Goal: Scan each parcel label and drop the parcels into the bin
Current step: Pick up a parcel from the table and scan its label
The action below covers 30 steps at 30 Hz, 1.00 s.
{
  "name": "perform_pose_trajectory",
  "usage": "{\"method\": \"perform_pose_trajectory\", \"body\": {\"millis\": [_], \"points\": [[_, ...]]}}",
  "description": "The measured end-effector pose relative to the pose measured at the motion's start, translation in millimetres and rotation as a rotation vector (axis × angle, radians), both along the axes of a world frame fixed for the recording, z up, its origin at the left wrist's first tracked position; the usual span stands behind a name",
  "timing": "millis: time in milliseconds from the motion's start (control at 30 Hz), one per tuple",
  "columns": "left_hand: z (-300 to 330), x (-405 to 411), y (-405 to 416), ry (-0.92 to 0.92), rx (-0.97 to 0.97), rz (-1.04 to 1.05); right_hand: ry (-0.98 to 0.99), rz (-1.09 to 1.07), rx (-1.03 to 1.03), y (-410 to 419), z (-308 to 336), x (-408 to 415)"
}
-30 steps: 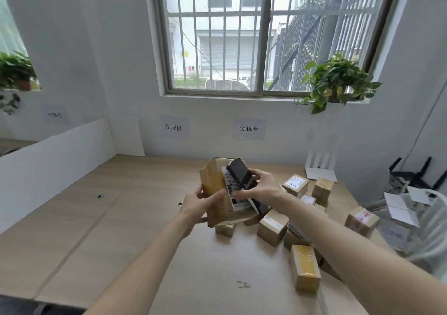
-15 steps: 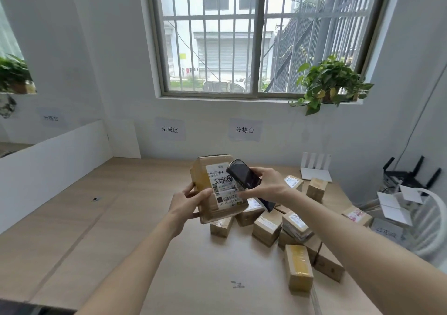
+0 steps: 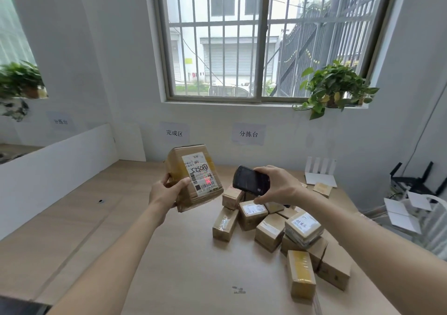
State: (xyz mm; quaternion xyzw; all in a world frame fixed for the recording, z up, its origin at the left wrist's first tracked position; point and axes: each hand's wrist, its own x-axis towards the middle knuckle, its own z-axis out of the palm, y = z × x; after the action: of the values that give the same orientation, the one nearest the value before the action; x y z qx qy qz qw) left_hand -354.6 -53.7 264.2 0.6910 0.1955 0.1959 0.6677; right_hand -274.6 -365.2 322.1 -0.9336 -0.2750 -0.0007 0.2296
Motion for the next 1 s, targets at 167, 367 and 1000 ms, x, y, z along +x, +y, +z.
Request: {"method": "perform_pose_trajectory", "body": {"millis": [167,367,1000], "points": [[3.1,-3.8,11.4,-0.006,0.031,0.055,-0.014,0.032,-0.033,0.8,6.0,0.6],[7.2,-17.8,18.5,-0.029,0.044,0.119,-0.049,0.066,-0.035,12.7,8.0,2.7],[14.9,-179.1,183.5,-0.02,0.03,0.396,0.097,0.466,0.086,292.3,1.7,-61.5]]}}
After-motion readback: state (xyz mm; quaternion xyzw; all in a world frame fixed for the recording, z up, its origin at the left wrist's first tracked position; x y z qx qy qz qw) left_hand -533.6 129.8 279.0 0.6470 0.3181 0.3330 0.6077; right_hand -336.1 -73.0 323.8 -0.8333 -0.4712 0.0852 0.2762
